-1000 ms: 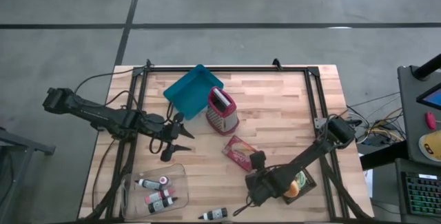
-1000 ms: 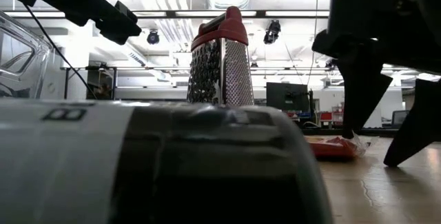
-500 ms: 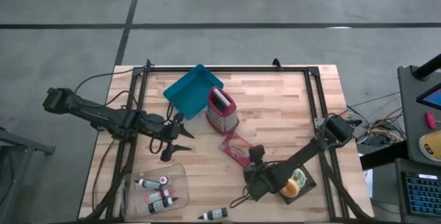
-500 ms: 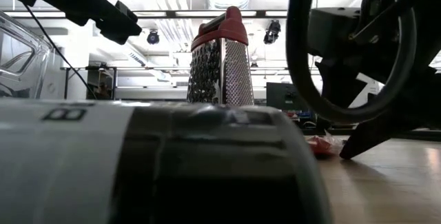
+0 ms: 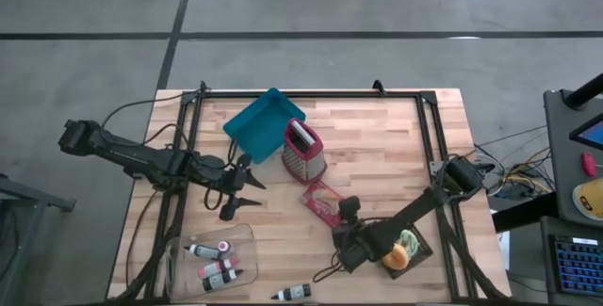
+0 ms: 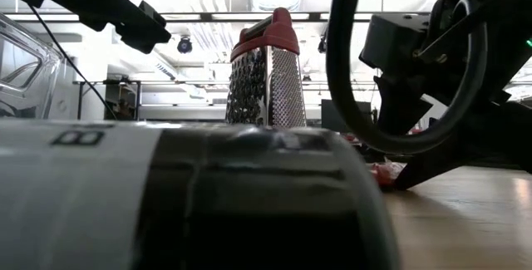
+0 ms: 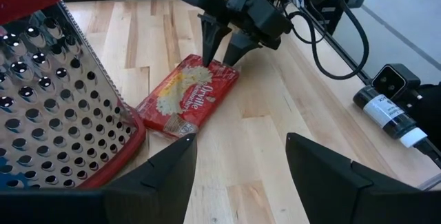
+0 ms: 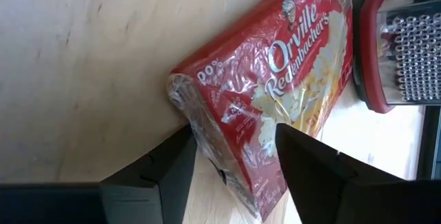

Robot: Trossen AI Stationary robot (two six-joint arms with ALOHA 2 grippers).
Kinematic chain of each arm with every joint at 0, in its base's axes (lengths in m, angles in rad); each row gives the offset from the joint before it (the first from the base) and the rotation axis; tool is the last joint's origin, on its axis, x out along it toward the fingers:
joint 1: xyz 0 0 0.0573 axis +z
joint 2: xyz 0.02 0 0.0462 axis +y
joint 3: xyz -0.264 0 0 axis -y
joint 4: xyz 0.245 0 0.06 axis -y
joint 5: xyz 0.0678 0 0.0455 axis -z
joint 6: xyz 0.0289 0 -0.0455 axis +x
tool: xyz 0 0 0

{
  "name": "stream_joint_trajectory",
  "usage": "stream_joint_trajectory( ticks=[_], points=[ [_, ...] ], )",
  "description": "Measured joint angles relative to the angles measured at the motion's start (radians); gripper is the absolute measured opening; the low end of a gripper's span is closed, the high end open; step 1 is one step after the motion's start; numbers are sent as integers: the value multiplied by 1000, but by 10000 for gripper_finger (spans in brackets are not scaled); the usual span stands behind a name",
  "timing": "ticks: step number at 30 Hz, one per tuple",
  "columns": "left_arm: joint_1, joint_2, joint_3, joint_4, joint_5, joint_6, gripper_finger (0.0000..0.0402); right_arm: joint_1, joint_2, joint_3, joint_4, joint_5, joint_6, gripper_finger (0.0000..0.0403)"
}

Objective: Pick & Place Food Item
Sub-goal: Put the popcorn bag into the blue bin

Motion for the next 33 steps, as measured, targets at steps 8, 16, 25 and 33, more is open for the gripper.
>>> stream_joint_trajectory(
  ticks=[8, 16, 25, 33],
  points=[
    [0, 0, 0, 0, 0, 0, 227, -5, 2, -10, 15, 3, -22, 91],
    [0, 0, 0, 0, 0, 0, 227, -14, 4, -23, 20, 21, -10, 44],
    [0, 0, 0, 0, -1, 0, 227, -5, 5, -4, 14, 117, -5, 8],
    [0, 0, 0, 0, -1, 0, 227, 4, 5, 26, 15, 99, 4, 7]
  ],
)
